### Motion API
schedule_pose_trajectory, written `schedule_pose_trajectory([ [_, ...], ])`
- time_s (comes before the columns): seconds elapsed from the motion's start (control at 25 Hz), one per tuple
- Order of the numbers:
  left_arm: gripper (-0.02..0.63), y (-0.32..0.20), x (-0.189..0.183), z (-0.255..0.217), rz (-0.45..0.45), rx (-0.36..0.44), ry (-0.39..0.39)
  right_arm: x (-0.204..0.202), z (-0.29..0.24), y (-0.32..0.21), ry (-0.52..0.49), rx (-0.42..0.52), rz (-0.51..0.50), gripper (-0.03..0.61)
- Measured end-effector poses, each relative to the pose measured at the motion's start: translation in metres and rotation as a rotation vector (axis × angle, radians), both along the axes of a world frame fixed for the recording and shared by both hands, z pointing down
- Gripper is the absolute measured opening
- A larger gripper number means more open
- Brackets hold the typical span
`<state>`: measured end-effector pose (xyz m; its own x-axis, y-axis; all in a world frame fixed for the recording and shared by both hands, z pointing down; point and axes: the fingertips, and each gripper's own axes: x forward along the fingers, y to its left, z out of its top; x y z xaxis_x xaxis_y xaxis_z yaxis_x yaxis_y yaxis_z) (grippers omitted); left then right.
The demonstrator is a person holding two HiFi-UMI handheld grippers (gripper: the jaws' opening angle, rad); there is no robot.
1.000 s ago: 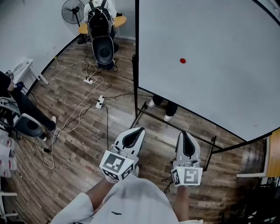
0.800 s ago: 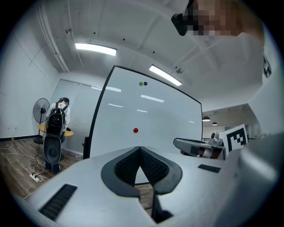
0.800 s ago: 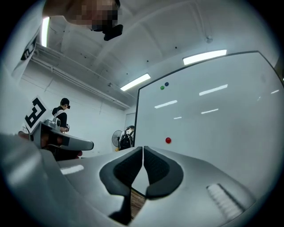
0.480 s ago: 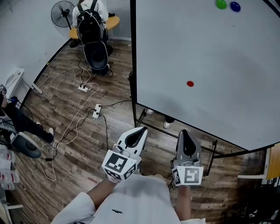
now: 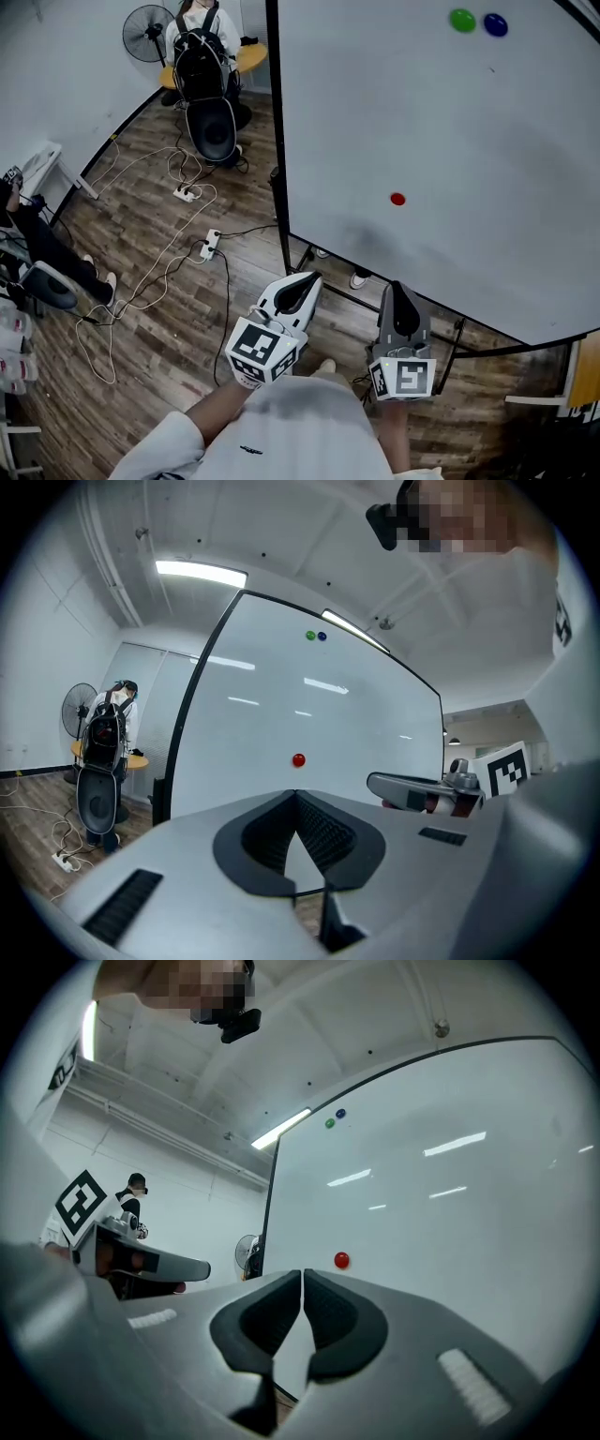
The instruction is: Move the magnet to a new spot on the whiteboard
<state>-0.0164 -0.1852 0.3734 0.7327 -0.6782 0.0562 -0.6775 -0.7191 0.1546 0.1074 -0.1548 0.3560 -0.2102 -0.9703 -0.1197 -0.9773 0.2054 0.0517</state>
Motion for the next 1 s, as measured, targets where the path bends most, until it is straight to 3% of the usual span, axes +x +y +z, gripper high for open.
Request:
schedule_pose_trajectory([
  [1.0, 0.008, -0.037, 0.063, -0.014, 0.007, 0.046, -0.011, 0.042, -0.017, -0.031, 0.002, 0.038, 0.015, 0.006],
])
